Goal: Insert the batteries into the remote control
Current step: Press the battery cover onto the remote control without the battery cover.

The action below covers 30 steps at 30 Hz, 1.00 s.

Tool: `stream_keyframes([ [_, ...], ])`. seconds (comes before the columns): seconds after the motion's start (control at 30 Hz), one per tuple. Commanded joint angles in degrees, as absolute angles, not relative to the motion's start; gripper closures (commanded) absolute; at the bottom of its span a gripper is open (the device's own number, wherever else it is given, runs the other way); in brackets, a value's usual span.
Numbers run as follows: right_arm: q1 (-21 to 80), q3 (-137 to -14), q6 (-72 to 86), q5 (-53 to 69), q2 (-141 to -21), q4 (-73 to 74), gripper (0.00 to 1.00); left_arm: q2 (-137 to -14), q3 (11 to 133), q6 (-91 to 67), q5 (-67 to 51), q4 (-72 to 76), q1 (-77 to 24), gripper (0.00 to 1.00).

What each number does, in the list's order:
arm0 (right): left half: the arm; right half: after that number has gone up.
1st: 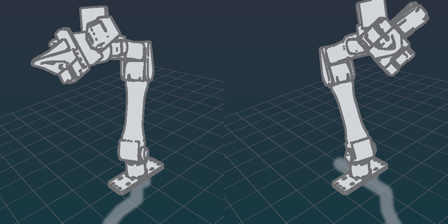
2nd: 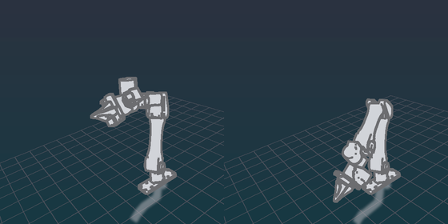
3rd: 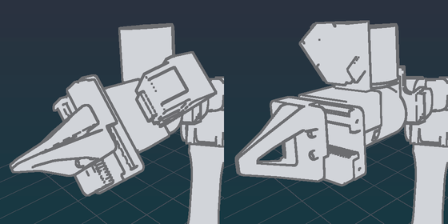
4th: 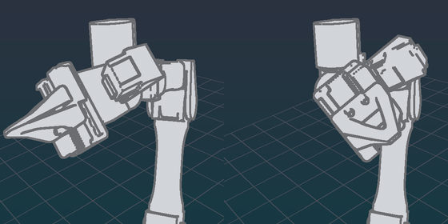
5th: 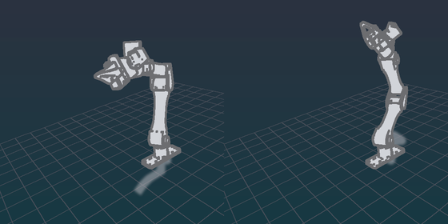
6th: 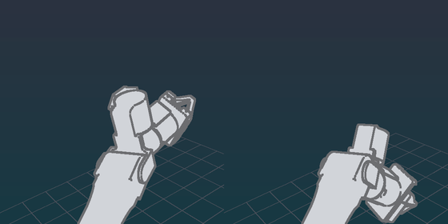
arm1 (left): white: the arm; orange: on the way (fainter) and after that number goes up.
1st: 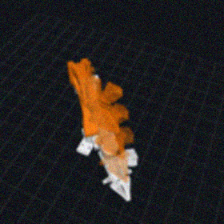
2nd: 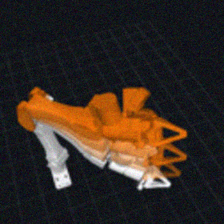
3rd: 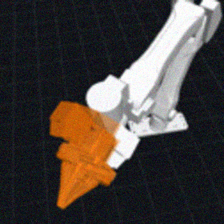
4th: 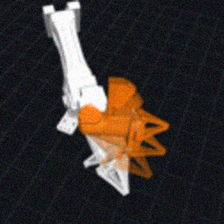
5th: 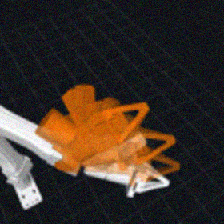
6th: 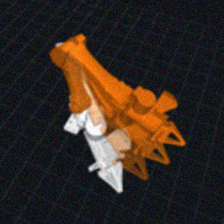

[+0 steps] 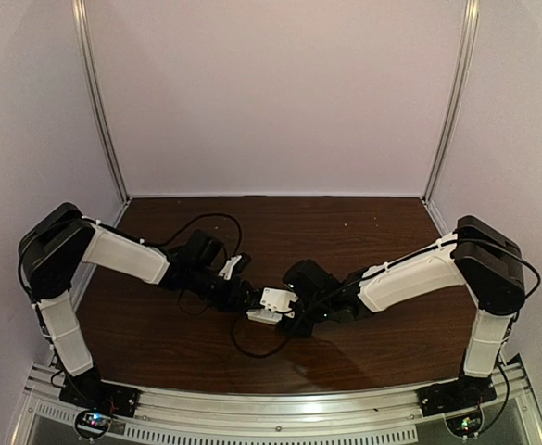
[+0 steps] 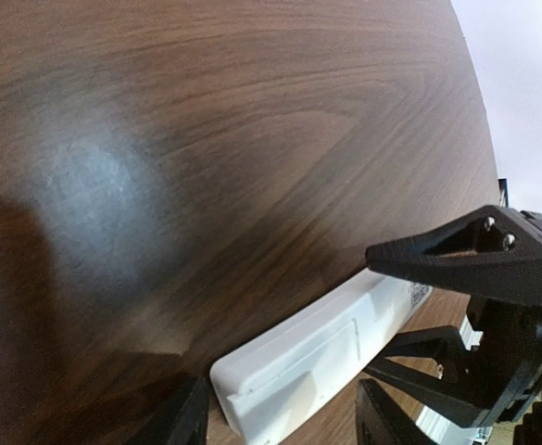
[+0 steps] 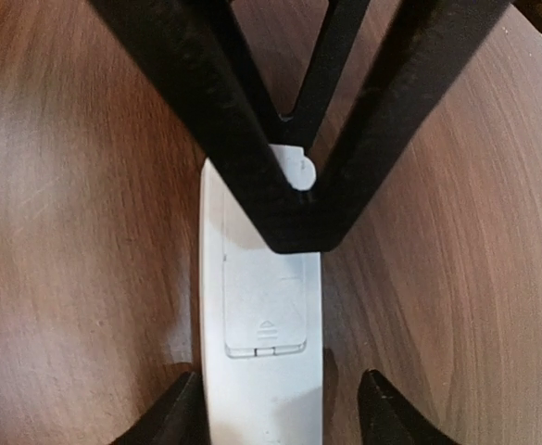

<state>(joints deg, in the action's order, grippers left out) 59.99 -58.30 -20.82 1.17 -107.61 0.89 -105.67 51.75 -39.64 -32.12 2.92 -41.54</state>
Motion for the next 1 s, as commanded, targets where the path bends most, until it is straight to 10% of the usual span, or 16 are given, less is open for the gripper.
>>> stream_keyframes([
  [0.0, 59.38, -57.2, -19.83, -0.18, -108.59, 1.18, 0.37, -102.64, 50.84, -38.32, -32.24, 3.84, -40.19, 0.44],
  [0.3, 58.13, -58.91, -19.68, 5.85, -108.26, 2.43, 0.35, -97.59, 49.11, -34.52, -21.4, -2.14, -38.5, 0.44],
  [0.97, 56.35, -65.3, -21.12, 13.29, -113.32, 6.82, 0.48, -98.08, 42.01, -28.71, -10.21, 7.64, -43.73, 0.79],
])
